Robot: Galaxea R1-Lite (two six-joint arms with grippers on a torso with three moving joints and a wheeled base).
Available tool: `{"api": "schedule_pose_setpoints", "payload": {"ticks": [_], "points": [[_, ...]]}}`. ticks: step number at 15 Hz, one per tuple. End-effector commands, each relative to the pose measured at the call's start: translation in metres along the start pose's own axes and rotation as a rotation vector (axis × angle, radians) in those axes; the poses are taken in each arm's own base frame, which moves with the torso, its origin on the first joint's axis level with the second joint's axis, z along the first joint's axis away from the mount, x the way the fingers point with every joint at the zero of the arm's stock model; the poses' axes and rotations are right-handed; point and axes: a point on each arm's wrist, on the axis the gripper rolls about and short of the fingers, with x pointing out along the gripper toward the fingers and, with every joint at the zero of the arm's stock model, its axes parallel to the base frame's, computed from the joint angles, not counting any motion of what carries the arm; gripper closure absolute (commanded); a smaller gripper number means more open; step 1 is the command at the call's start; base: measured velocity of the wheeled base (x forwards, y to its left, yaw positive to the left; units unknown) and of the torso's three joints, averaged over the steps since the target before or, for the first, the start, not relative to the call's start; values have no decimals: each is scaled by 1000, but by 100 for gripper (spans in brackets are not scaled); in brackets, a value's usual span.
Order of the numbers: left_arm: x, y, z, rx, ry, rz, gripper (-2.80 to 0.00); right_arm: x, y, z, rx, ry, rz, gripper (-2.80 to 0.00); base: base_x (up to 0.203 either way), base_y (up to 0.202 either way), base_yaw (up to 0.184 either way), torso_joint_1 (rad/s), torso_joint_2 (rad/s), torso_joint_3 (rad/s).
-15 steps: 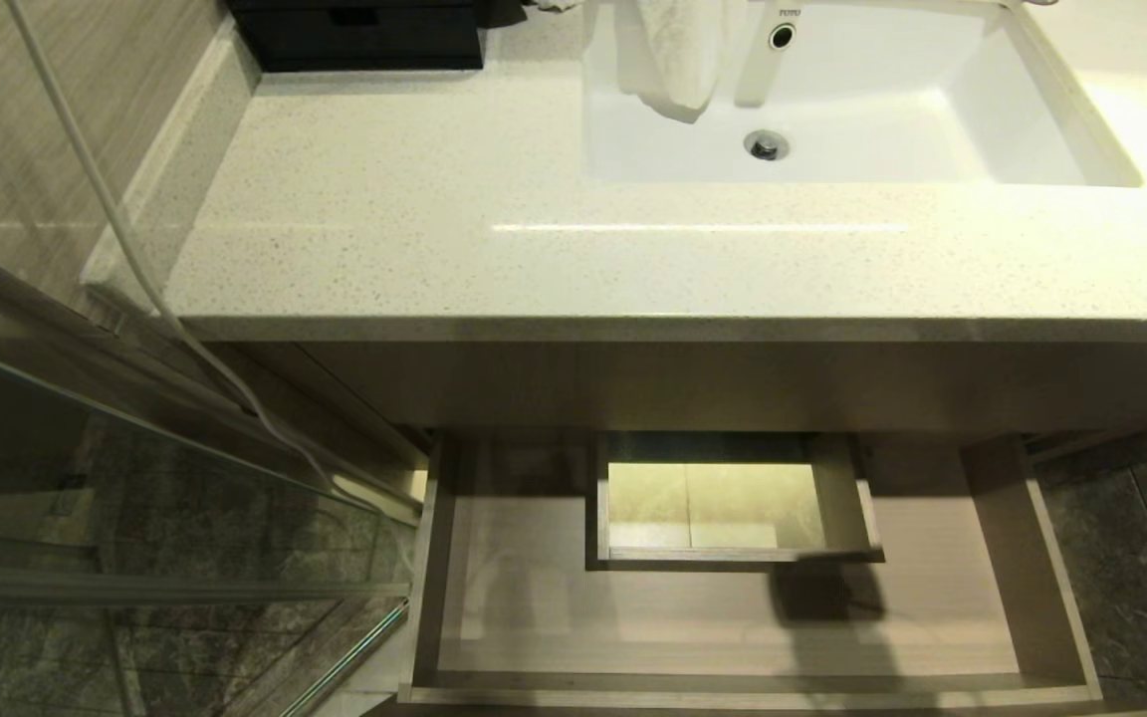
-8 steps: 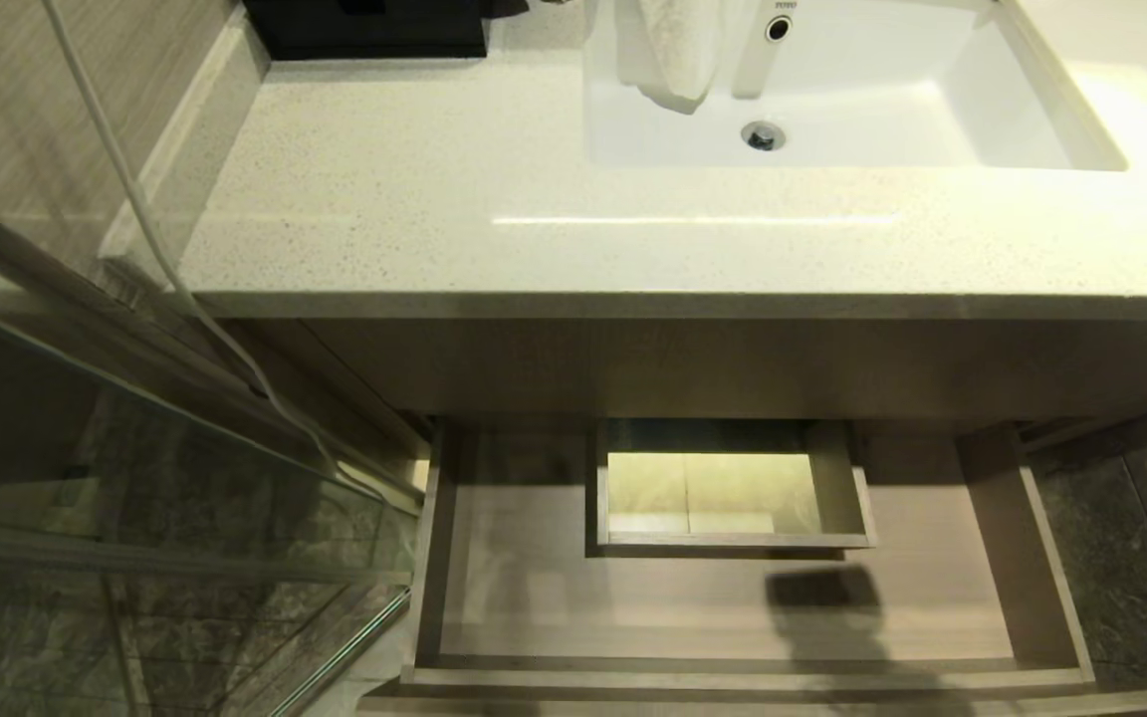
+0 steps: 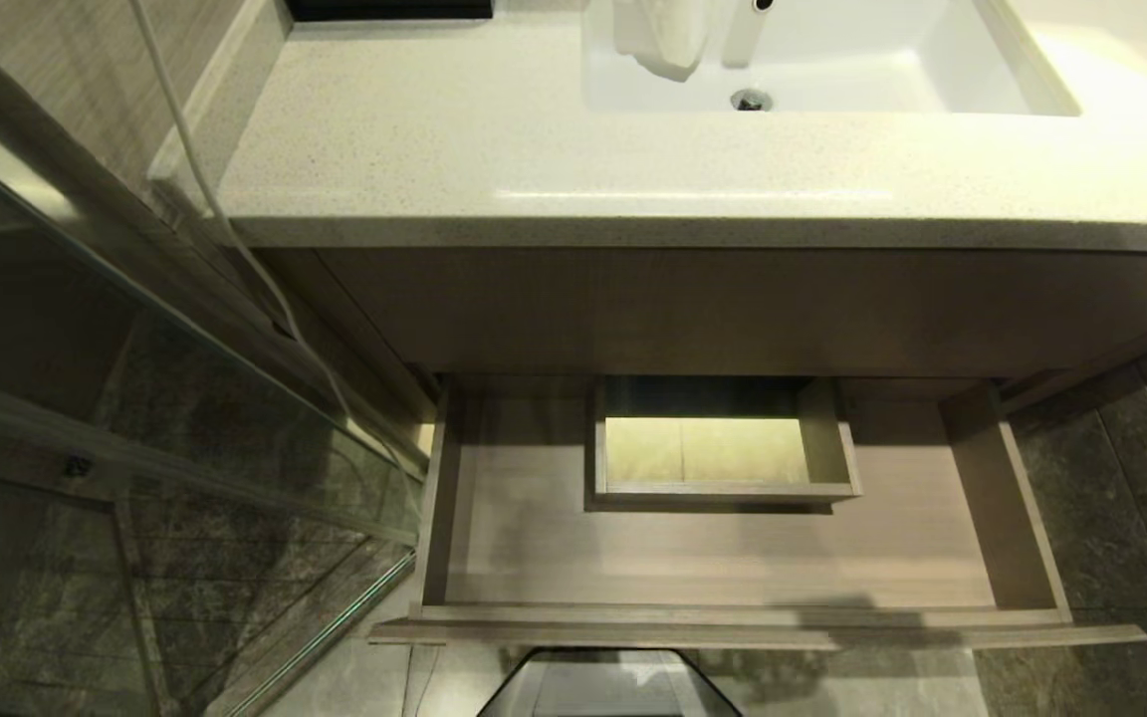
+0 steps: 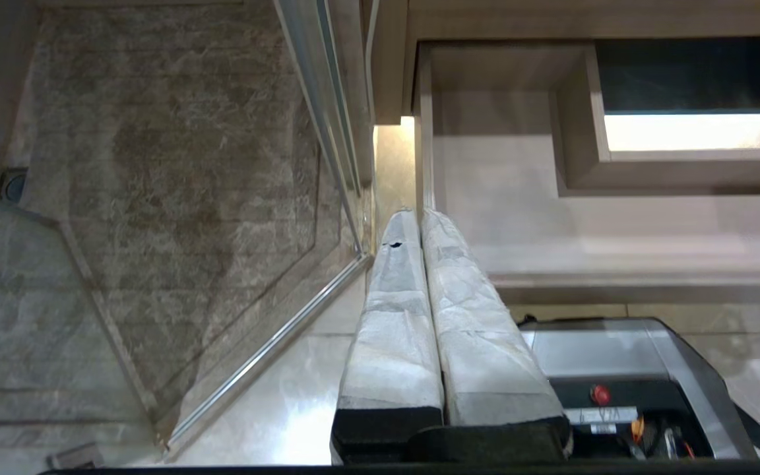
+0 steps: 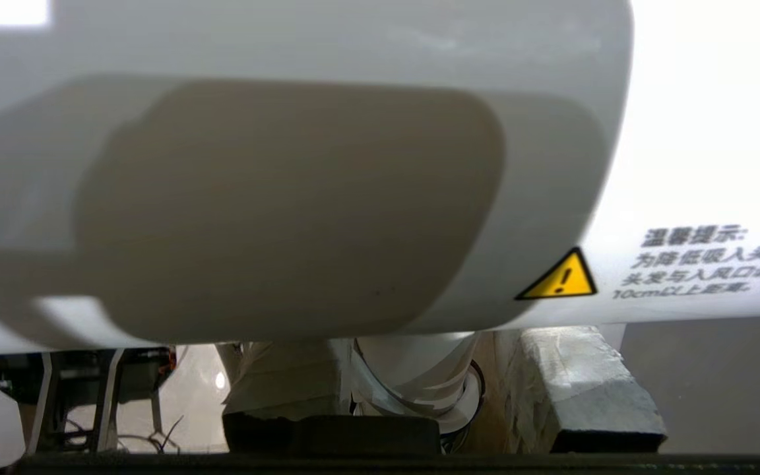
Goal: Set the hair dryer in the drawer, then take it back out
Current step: Put it into the drawer
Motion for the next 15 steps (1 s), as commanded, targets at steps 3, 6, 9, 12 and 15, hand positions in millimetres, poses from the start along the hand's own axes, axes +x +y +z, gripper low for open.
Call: {"api": "schedule_pose_setpoints", "payload": {"ticks": [3, 6, 9, 12, 15], "points": [[0, 0, 0, 0, -1, 0, 0, -2, 1, -2, -4, 4, 2, 0, 0, 0, 0, -175, -82, -255], [0, 0, 0, 0, -1, 0, 0, -2, 1, -3, -4, 7, 3, 0, 0, 0, 0, -34, -14, -62], [0, 0, 0, 0, -1, 0, 0, -3, 1, -3, -5, 0, 1, 0, 0, 0, 0, -52, 86, 34], [0, 0, 0, 0, -1, 0, 0, -4, 1, -4, -5, -3, -1, 0, 0, 0, 0, -189, 331, 127], [0, 0, 0, 0, 0, 0, 0, -4, 2, -7, -5, 6, 2, 0, 0, 0, 0, -206, 367, 143]]}}
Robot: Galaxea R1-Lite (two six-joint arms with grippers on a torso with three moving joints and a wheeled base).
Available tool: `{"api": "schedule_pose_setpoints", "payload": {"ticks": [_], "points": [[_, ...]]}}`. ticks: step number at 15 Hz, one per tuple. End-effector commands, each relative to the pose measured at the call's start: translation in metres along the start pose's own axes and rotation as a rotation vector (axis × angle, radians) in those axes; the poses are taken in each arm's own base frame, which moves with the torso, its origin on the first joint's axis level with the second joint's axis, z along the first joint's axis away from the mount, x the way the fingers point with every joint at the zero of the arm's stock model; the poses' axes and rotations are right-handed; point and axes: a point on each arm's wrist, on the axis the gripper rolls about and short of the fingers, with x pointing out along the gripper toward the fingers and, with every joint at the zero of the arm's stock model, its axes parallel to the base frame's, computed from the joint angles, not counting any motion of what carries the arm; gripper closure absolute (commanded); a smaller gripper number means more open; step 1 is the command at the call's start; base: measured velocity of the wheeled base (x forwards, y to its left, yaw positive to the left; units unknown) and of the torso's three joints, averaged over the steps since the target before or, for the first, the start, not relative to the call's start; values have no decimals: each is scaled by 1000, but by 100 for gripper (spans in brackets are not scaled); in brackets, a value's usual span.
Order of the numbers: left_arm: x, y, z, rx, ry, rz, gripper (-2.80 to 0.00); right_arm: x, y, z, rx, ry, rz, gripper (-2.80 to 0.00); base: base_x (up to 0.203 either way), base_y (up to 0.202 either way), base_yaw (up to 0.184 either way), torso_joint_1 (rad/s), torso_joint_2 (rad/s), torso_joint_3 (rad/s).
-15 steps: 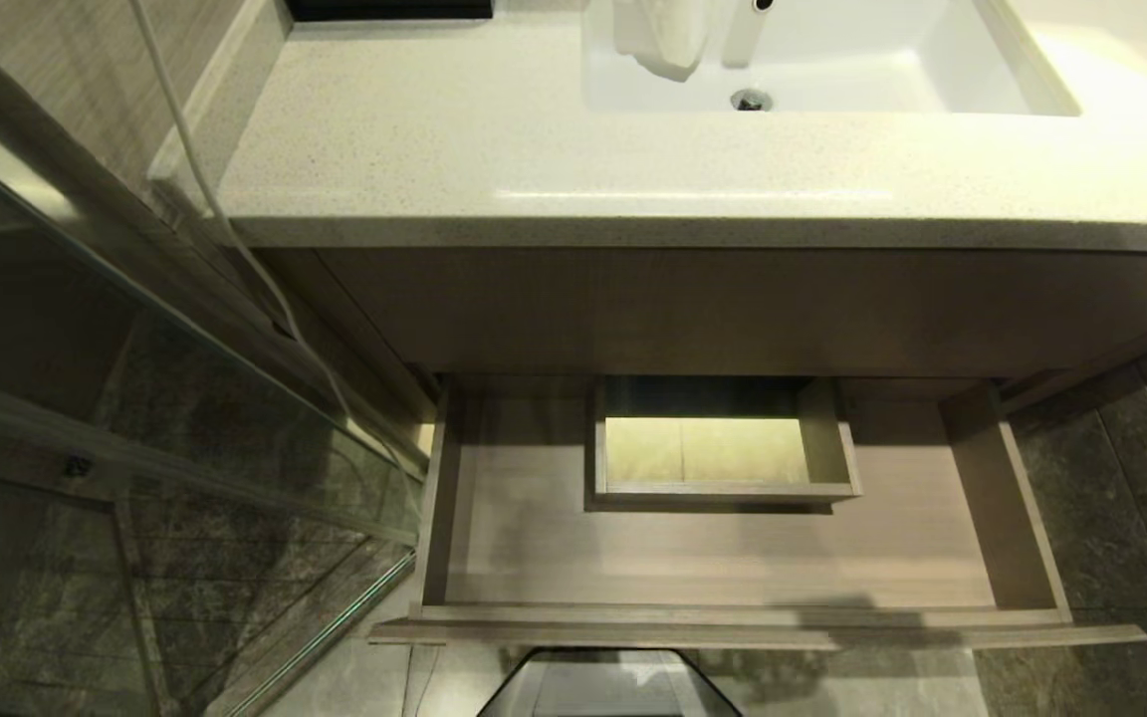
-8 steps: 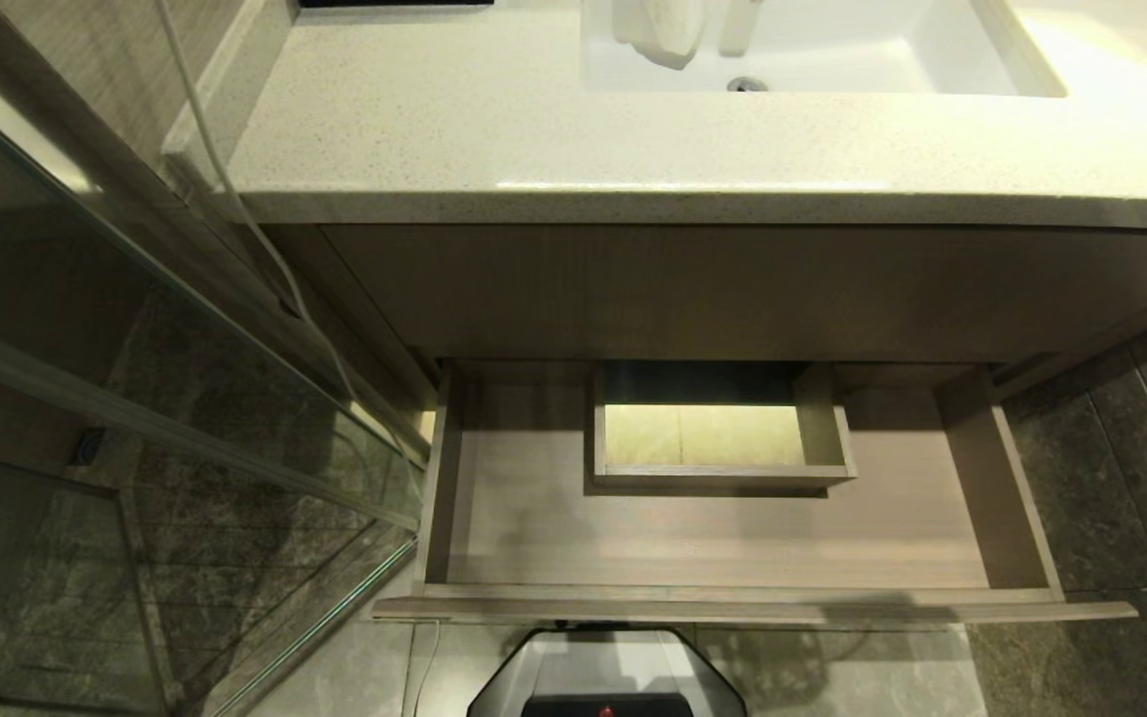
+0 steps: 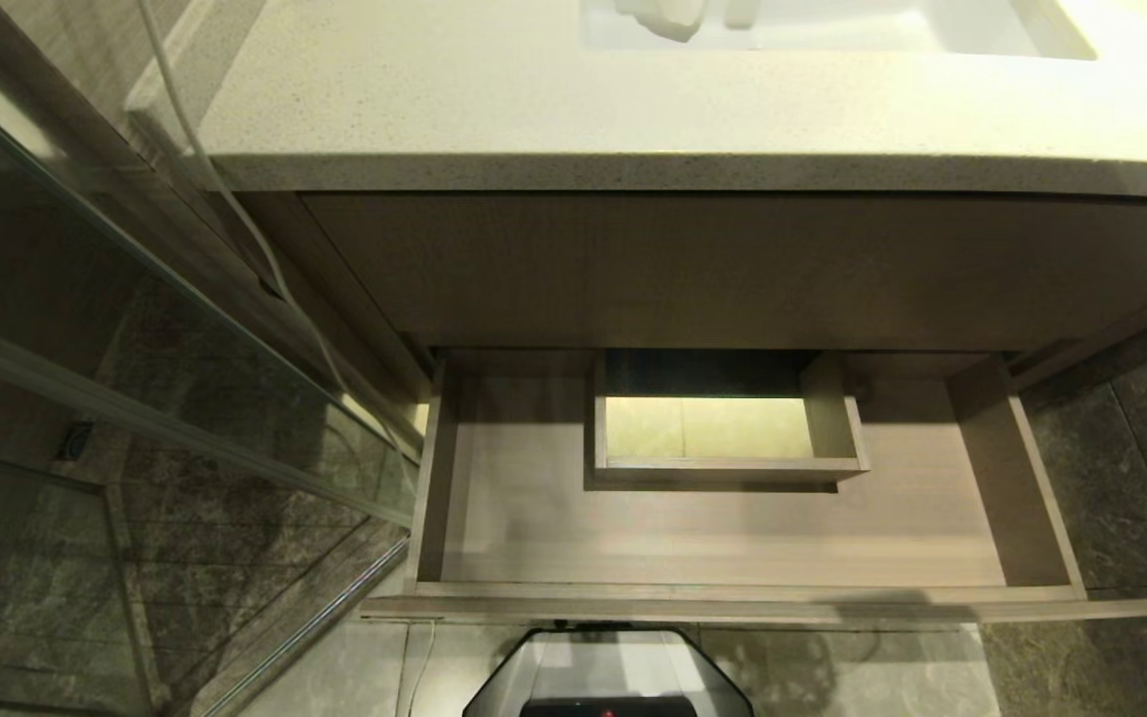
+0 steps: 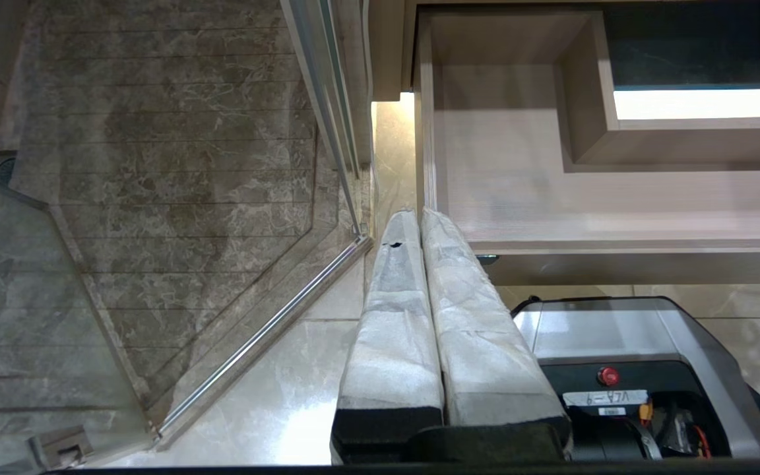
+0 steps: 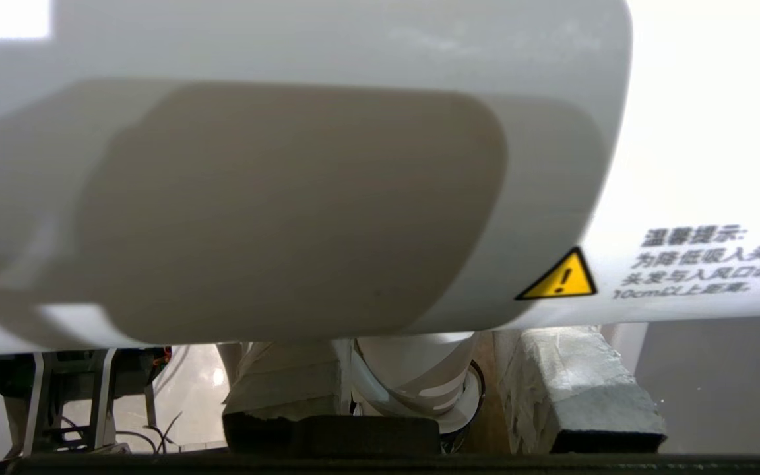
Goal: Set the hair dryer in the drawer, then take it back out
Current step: Put it into the drawer
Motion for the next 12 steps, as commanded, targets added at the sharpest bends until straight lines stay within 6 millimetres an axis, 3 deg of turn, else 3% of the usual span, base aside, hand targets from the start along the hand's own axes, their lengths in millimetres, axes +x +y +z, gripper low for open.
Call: {"api": "schedule_pose_setpoints", "payload": {"ticks": [1, 12], "points": [[0, 0, 0, 0, 1, 0, 0, -1, 1, -2, -2, 4, 1, 0, 0, 0, 0, -227, 381, 166], [0, 0, 0, 0, 0, 0, 0, 0, 2, -7, -3, 6, 6, 0, 0, 0, 0, -332, 527, 193]]}}
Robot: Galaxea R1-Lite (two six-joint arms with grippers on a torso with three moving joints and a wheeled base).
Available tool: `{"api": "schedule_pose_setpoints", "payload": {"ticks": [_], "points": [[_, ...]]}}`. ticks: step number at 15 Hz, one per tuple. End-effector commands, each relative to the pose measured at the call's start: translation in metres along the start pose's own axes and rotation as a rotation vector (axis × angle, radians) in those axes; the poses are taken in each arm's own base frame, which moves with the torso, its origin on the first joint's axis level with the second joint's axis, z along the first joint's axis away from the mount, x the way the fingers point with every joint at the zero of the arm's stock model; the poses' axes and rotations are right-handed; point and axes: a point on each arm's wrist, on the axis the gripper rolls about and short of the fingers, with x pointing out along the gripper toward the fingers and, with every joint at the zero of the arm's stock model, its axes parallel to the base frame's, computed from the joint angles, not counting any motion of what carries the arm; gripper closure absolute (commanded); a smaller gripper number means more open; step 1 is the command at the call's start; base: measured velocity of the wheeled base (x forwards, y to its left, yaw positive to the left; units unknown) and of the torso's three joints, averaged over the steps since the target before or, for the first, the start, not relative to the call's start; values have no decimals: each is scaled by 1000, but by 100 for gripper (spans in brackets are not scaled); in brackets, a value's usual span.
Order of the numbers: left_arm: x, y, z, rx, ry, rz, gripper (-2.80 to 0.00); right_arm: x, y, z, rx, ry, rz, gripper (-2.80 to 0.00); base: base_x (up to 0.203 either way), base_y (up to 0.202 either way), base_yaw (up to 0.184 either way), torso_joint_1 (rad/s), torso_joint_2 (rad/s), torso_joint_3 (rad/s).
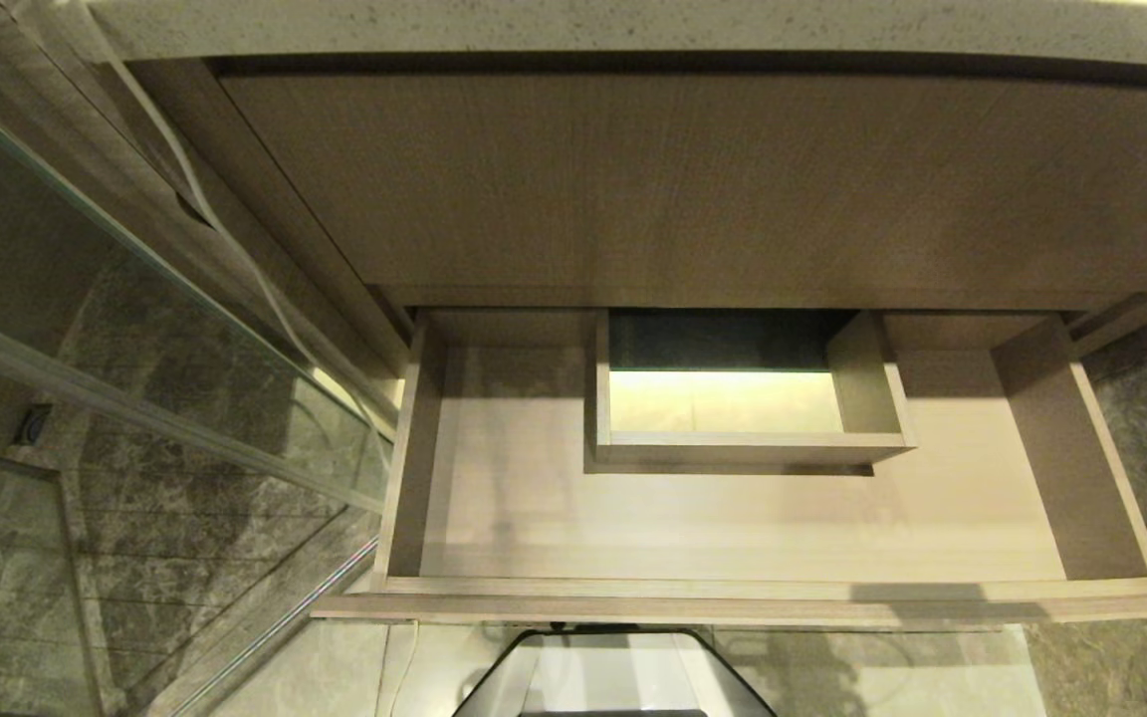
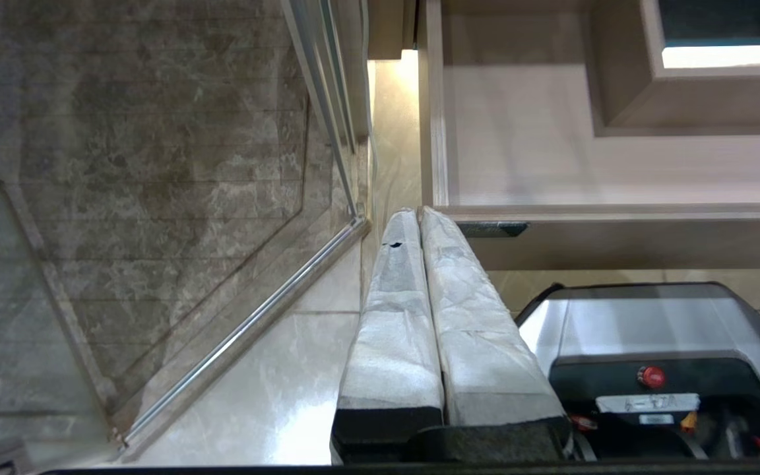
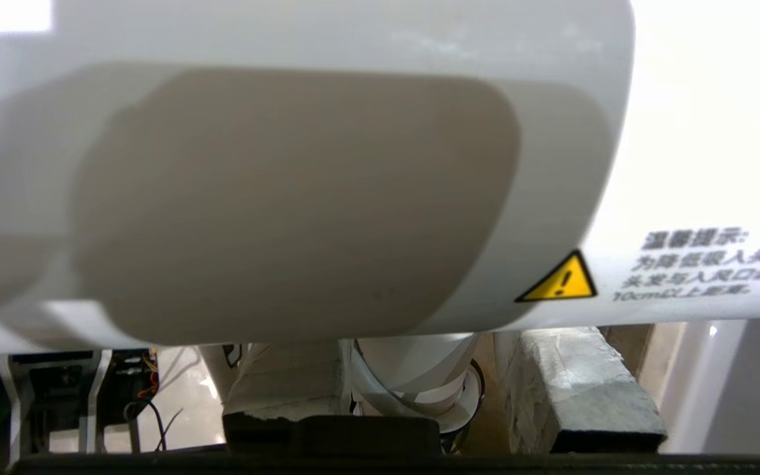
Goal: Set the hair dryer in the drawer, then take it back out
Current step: Put it into the drawer
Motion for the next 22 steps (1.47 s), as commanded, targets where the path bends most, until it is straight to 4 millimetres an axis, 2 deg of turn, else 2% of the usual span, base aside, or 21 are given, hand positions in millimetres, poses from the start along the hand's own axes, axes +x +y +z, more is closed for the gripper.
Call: {"api": "schedule_pose_setpoints", "payload": {"ticks": [1, 5, 13, 17, 22], "points": [[0, 0, 0, 0, 1, 0, 0, 2, 0, -1, -3, 10, 2, 0, 0, 0, 0, -344, 442, 116], [0, 0, 0, 0, 1, 0, 0, 5, 0, 0, -3, -4, 0, 0, 0, 0, 0, -198, 398, 221], [0, 0, 0, 0, -1, 0, 0, 14, 2, -3, -10, 29, 9, 0, 0, 0, 0, -38, 381, 333], [0, 0, 0, 0, -1, 0, 0, 37, -1, 10, -12, 74, 17, 0, 0, 0, 0, 97, 184, 296], [0, 0, 0, 0, 0, 0, 0, 73, -8, 36, -9, 116, 20, 0, 0, 0, 0, 66, 30, 87]]}}
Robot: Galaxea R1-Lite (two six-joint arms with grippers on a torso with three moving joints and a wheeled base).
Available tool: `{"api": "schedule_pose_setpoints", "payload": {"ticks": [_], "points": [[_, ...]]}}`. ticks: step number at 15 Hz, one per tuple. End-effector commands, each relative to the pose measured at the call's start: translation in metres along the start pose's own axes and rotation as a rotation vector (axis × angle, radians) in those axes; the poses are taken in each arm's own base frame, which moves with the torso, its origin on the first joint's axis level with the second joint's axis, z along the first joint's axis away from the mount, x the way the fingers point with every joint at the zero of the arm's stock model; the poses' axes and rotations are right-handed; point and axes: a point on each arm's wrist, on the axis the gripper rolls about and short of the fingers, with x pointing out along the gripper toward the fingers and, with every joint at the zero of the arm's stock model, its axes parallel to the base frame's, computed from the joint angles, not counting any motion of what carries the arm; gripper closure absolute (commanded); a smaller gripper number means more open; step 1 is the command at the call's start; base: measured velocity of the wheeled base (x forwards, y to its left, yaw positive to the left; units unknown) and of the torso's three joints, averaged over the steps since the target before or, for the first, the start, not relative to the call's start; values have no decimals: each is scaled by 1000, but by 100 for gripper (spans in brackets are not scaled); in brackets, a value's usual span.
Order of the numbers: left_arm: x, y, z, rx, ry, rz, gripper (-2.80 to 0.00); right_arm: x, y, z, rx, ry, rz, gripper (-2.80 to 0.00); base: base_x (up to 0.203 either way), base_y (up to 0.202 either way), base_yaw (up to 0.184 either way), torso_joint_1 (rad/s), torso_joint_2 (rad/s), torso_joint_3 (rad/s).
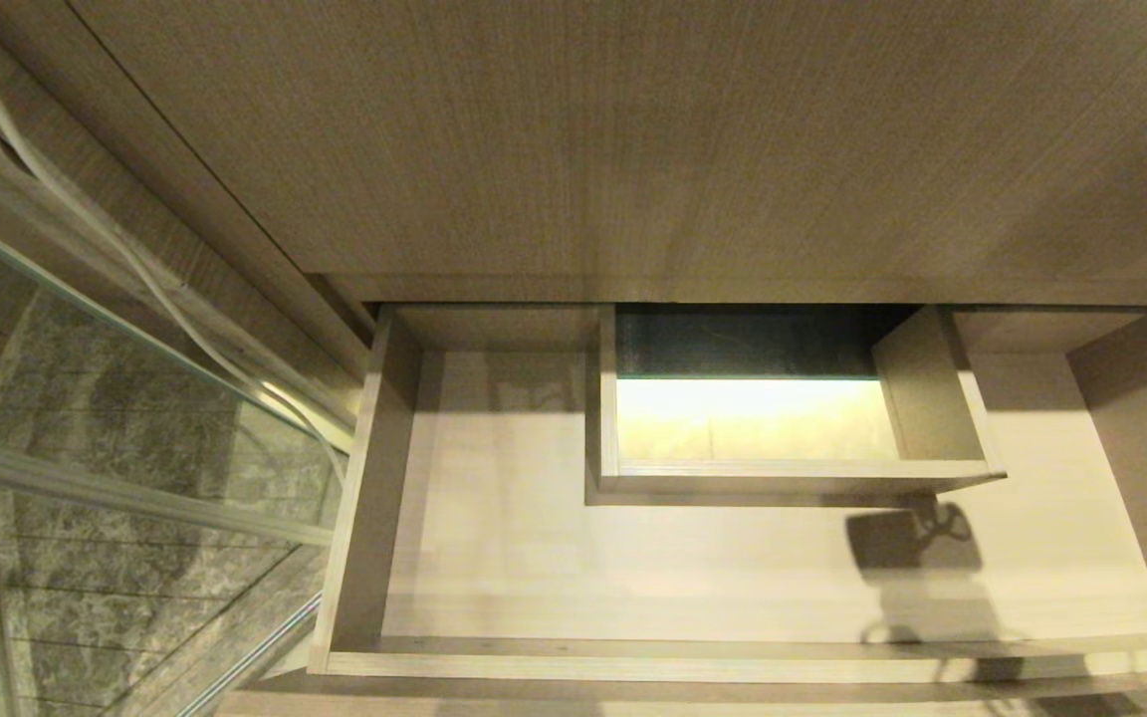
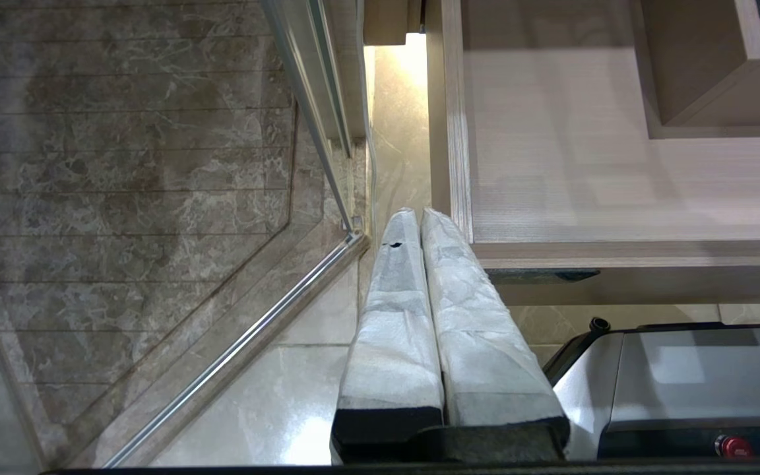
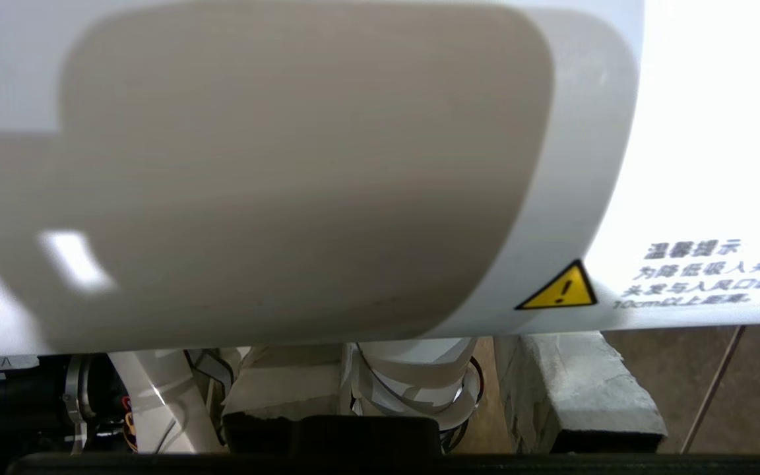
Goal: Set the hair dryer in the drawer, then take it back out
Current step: Put it into the drawer
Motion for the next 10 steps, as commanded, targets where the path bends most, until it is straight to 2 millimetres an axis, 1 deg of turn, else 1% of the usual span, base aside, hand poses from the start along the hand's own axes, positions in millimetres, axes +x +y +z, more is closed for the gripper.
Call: {"api": "schedule_pose_setpoints", "payload": {"ticks": [1, 3, 4, 6, 10], "points": [[0, 0, 0, 0, 0, 0, 0, 28, -5, 13, 4, 67, 3, 0, 0, 0, 0, 12, 12, 41], [0, 0, 0, 0, 0, 0, 0, 50, -14, 23, 11, 93, -25, 0, 0, 0, 0, 4, 1, 13], [0, 0, 0, 0, 0, 0, 0, 57, -19, 26, 1, 93, -47, 0, 0, 0, 0, 0, 0, 0], [0, 0, 0, 0, 0, 0, 0, 75, -29, 27, -21, 136, -74, 0, 0, 0, 0, 0, 0, 0], [0, 0, 0, 0, 0, 0, 0, 104, -39, 23, -5, 213, -86, 0, 0, 0, 0, 0, 0, 0]]}}
